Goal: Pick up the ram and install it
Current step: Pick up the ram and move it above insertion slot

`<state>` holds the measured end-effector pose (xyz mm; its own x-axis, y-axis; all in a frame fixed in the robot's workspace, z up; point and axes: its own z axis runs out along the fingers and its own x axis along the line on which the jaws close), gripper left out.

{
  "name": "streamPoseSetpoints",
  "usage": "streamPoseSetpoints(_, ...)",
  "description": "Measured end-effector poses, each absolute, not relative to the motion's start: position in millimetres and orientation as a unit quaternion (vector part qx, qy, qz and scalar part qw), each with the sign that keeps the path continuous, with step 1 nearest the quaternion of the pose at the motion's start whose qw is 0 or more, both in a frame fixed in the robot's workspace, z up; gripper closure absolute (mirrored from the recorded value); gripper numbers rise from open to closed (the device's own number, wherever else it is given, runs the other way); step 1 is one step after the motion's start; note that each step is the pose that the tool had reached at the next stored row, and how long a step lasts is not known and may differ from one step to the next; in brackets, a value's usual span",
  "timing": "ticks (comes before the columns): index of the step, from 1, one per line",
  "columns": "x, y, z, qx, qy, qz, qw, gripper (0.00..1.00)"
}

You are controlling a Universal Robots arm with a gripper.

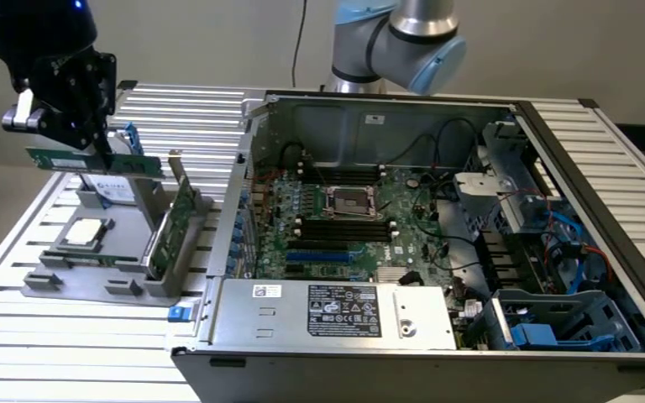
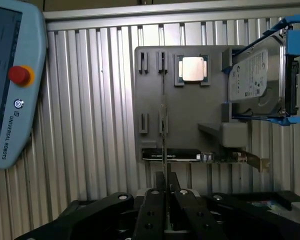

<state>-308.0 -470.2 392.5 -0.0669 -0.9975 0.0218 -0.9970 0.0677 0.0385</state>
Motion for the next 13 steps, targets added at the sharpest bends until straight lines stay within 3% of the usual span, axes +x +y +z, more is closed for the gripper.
streamPoseSetpoints(13,-265.0,-467.9,403.3,0.683,-0.730,-0.017,0.032,0.86)
